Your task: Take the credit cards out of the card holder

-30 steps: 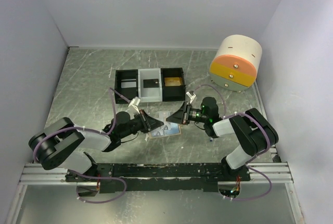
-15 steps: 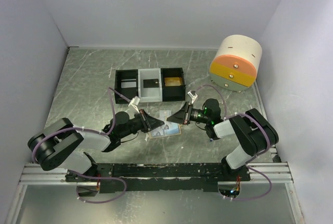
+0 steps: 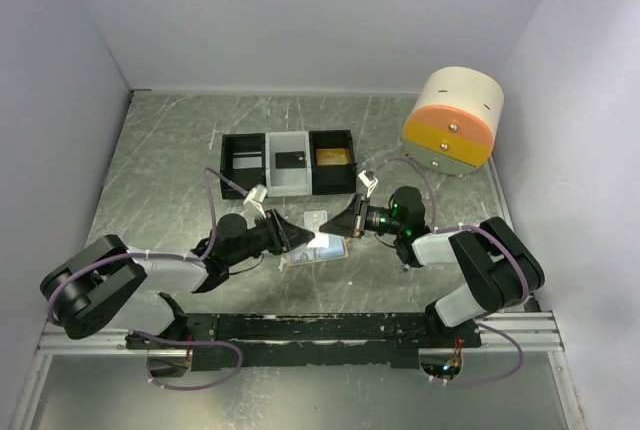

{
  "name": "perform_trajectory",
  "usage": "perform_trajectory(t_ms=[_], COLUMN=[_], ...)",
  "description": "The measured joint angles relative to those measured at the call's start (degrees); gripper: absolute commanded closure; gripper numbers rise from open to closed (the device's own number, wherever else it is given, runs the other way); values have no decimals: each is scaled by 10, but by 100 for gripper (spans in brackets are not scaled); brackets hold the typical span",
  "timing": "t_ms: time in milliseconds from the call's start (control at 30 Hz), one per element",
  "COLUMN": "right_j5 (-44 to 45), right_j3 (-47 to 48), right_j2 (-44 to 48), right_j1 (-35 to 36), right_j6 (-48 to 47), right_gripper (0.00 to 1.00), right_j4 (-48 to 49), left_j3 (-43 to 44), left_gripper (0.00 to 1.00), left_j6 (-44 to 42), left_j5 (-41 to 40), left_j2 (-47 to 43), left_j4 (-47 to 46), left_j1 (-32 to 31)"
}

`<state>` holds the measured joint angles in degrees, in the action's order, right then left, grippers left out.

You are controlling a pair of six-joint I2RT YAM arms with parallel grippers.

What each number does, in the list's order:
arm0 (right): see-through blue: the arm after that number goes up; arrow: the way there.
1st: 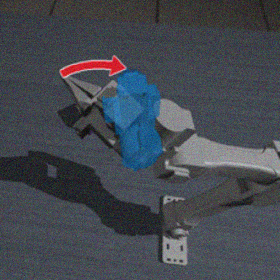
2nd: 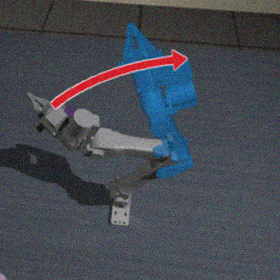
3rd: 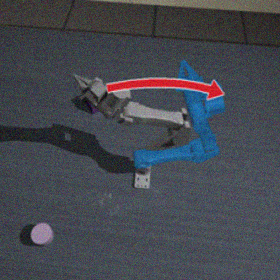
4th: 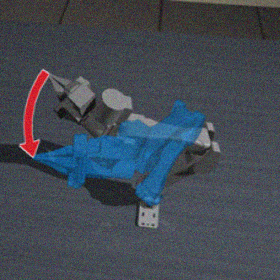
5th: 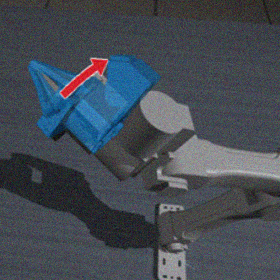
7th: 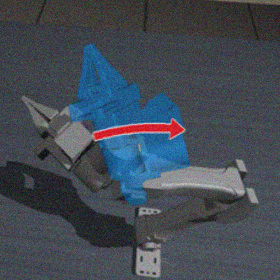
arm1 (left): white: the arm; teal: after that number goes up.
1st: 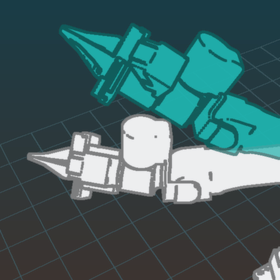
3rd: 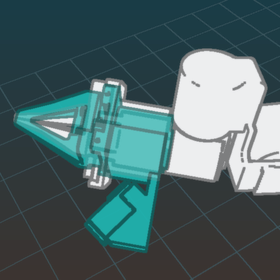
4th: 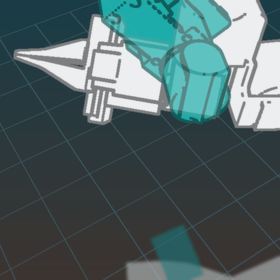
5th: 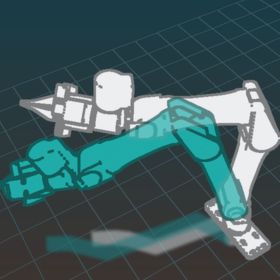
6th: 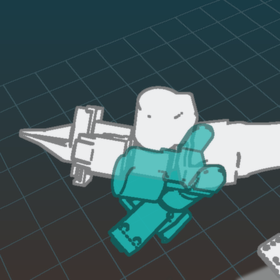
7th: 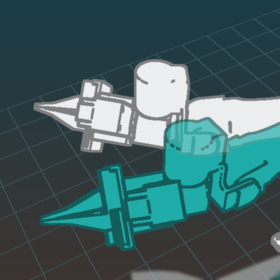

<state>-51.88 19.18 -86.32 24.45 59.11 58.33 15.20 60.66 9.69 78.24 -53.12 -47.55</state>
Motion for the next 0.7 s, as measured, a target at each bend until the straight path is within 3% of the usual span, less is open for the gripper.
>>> perform_trajectory(t_ms=[300, 433, 567, 700], right_j5=[17, 48, 90, 131], right_j3=[6, 19, 47, 63], right_j2=[18, 49, 78, 104], right_j1=[0, 0, 1, 3], right_j6=[-33, -80, -142, -196], right_gripper=[100, 100, 100, 100], right_j4=[-60, -142, -235, -303], left_j3=[0, 0, 11, 82], left_gripper=[43, 27, 17, 8], left_j6=[-18, -29, -46, -82], left_j5=[-30, -53, -92, -148], left_j2=[-50, -78, -110, -114], left_j4=[71, 123, 217, 365], left_j1=[0, 0, 0, 0])
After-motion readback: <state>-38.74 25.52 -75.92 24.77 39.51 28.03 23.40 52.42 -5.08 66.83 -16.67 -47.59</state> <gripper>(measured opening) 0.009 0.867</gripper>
